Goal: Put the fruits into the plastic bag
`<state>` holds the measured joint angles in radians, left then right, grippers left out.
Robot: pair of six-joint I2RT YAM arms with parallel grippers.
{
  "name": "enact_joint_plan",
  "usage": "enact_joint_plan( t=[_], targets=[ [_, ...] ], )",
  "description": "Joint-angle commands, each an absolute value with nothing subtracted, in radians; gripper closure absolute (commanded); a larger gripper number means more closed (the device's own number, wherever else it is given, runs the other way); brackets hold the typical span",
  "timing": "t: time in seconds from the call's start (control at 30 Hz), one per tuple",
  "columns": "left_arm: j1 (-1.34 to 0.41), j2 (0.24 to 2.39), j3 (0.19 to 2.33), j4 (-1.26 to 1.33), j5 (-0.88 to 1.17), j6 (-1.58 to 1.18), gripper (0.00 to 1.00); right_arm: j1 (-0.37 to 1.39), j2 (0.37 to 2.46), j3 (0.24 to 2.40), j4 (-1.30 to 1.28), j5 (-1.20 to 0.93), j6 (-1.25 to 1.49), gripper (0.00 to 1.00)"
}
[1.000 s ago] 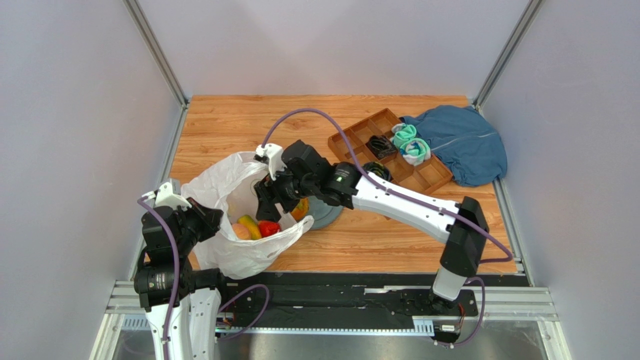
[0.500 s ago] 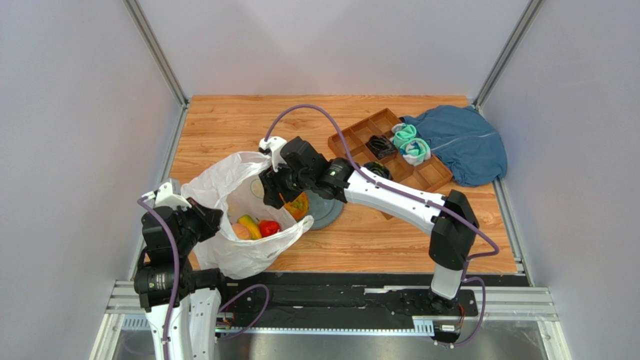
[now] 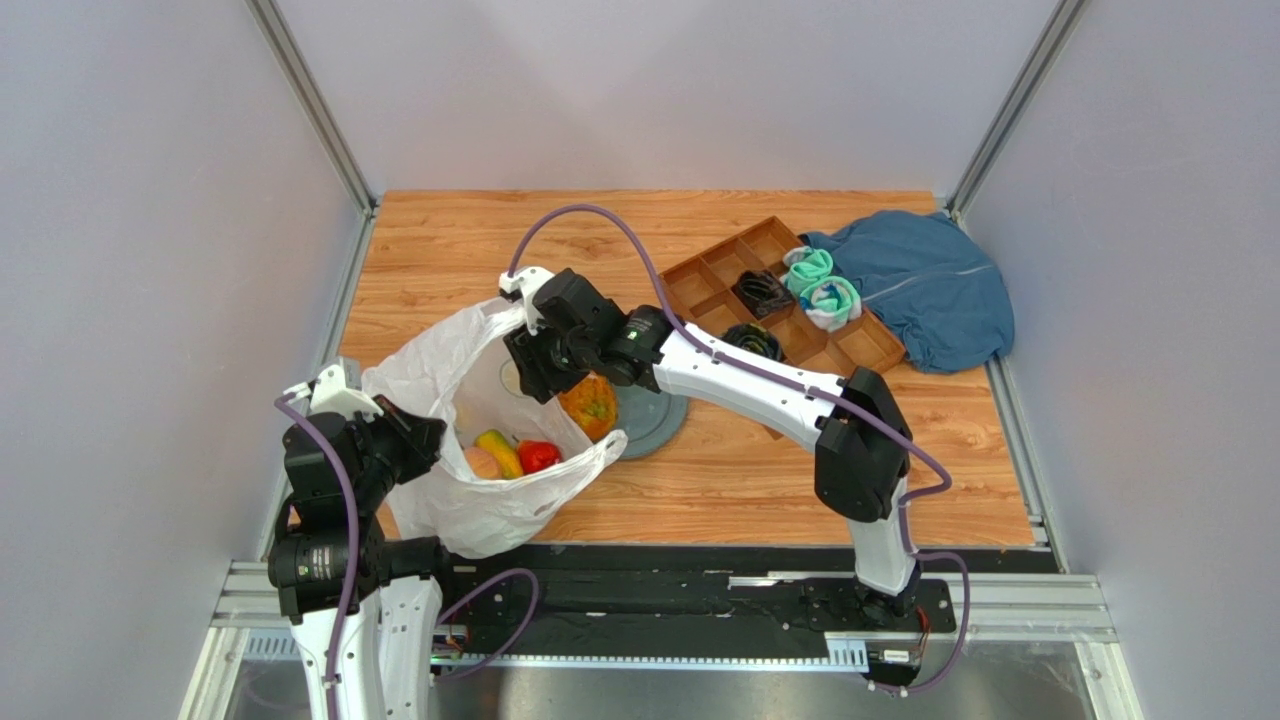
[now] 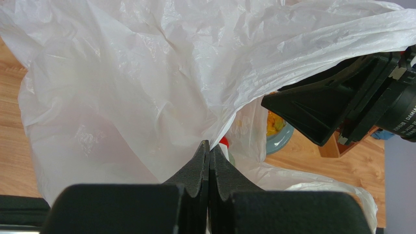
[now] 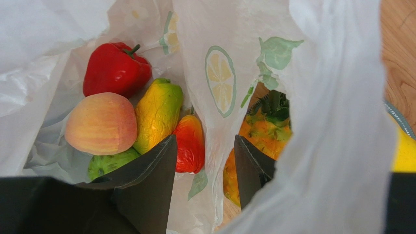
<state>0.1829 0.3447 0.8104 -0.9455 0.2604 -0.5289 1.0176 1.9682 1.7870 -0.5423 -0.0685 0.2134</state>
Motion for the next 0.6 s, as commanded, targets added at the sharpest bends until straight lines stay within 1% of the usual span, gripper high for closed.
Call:
enact_joint_plan(
  t=[0.0, 0.4, 0.47, 0.57],
  targets=[
    [0.181, 0.336, 0.813, -0.923, 0.264, -0.512, 1.00, 1.012, 1.970, 1.810, -0.554, -0.005, 0.198, 0.50],
    [0.181, 0.337, 0.813, -0.922, 0.265, -0.511, 1.00, 1.005, 2.025, 1.824, -0.543, -0.006, 0.176, 0.53],
    [0.183, 0.337, 0.813, -0.922, 0.264, -0.512, 1.00, 1.006, 2.029, 1.827, -0.538, -0.014, 0.175, 0.53],
    [0.181, 0.339, 0.813, -0.922, 0.264, -0.511, 1.00, 1.002, 2.036, 1.835, -0.537, -0.035, 0.179, 0.58]
  ],
)
